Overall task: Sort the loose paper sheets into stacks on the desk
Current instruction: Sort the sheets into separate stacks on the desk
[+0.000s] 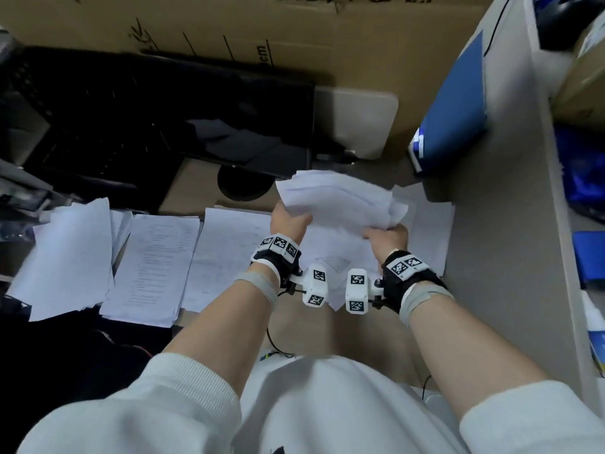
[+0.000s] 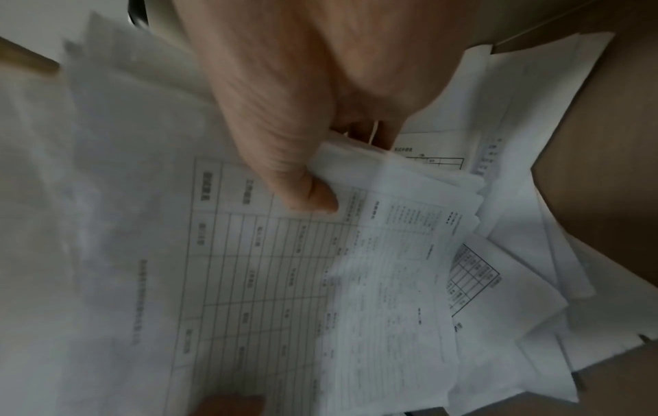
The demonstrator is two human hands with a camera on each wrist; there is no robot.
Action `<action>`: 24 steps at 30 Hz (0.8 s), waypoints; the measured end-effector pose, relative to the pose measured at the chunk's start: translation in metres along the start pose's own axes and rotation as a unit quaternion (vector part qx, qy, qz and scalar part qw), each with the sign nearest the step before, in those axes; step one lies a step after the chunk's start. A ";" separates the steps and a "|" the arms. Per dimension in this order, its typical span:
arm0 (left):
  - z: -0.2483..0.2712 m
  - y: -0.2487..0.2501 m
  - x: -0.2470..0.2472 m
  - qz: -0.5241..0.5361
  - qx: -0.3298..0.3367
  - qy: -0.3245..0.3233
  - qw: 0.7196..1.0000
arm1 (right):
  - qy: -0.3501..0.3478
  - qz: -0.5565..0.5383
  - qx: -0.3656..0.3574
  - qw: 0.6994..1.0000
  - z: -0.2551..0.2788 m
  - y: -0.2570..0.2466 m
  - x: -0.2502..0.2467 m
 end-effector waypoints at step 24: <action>-0.037 0.040 -0.009 0.092 -0.003 0.121 0.988 | 0.022 -0.021 -0.096 0.995 0.028 -0.031 0.023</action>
Point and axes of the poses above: each hand's wrist, its own z-axis away from the middle knuckle, its own x-axis out of the palm, y = z × x, the point moved 3 cm from there along -z, towards the middle knuckle, and after that the axes turned 13 degrees about x, right-handed, at the moved point
